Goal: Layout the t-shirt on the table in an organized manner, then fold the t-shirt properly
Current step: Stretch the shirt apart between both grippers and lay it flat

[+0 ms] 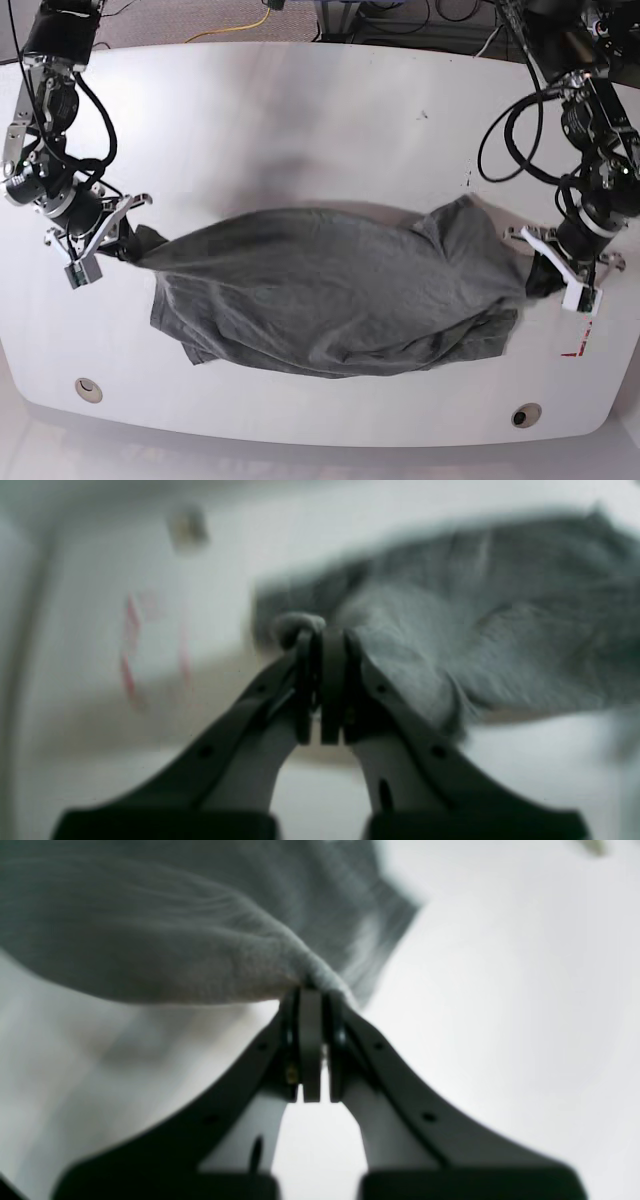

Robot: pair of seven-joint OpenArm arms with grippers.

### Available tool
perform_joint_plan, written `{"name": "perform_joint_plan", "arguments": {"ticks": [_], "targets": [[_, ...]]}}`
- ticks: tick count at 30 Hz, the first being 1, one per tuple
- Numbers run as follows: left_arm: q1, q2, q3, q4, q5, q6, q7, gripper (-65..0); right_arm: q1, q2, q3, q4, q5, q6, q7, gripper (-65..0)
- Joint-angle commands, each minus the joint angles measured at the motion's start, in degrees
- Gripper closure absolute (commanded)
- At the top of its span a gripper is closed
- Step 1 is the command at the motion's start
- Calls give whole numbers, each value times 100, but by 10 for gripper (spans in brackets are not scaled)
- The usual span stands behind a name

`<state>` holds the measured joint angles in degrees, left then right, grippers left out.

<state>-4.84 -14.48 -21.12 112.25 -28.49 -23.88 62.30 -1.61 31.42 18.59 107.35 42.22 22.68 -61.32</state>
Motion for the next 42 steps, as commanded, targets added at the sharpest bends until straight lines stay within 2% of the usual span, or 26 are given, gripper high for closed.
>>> {"name": "perform_joint_plan", "arguments": {"ticks": [1,8,15,20,27,34,38,41,42], "targets": [[278,-68,-142,103,-259,10,-178,0,-125,142,62,170,11,-13,141,-2],[1236,-68,-503,103,-487,10,-178,0,-609,133,44,346,11,-13,123,-2],[2159,-86,-855,112,-496,10,-178,0,-864,133,62,425,11,-13,-475,-2],[2563,-121,-934,120,-505,10,-178,0,-1162,133,62,452,11,-13,-545,-2],[3056,-446,-1101,120,-558,10,-178,0,-1523,133,62,452,11,-13,-545,-2],[3451,-825,-1312,112,-936,10,-178,0,-1769,142,62,434,-15,-13,-545,-6],[3504,-868,-1312,112,-1032,10,-178,0,-1795,142,53,434,-15,-13,-545,-10],[3627,-877,-1312,112,-1041,10,-169,-4,-1795,142,44,425,-15,-65,-554,-71],[3645,-877,-1312,112,-1041,10,-134,-19,-1795,142,44,425,-15,-65,-554,-120]]}}
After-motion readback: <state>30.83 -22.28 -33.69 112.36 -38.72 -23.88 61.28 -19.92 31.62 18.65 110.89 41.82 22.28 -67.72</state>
